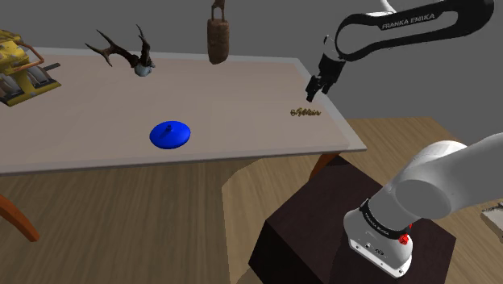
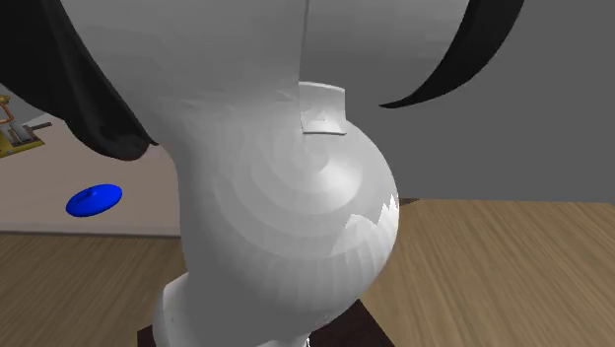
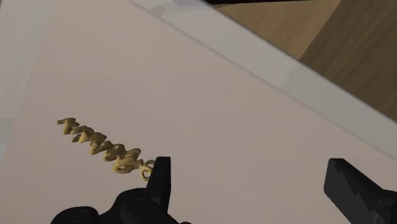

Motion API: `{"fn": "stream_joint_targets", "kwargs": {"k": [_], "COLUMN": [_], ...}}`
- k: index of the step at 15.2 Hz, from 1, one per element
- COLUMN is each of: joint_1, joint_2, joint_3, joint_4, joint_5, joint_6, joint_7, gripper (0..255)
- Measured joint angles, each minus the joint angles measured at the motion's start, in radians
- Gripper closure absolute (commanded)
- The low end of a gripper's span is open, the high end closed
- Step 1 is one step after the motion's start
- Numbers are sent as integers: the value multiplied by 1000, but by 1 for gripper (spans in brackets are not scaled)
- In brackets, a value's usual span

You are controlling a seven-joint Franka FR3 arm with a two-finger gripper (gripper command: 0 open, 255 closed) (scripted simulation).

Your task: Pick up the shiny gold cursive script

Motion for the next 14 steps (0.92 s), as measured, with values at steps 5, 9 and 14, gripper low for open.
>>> {"fn": "stream_joint_targets", "kwargs": {"k": [5,9,14], "joint_1": [-18,-34,-55], "joint_2": [170,321,507], "joint_3": [-39,-69,-93], "joint_4": [22,72,155], "joint_5": [-52,-81,-105], "joint_6": [154,264,381], "joint_7": [-57,-106,-157], "gripper": [0,0,0]}}
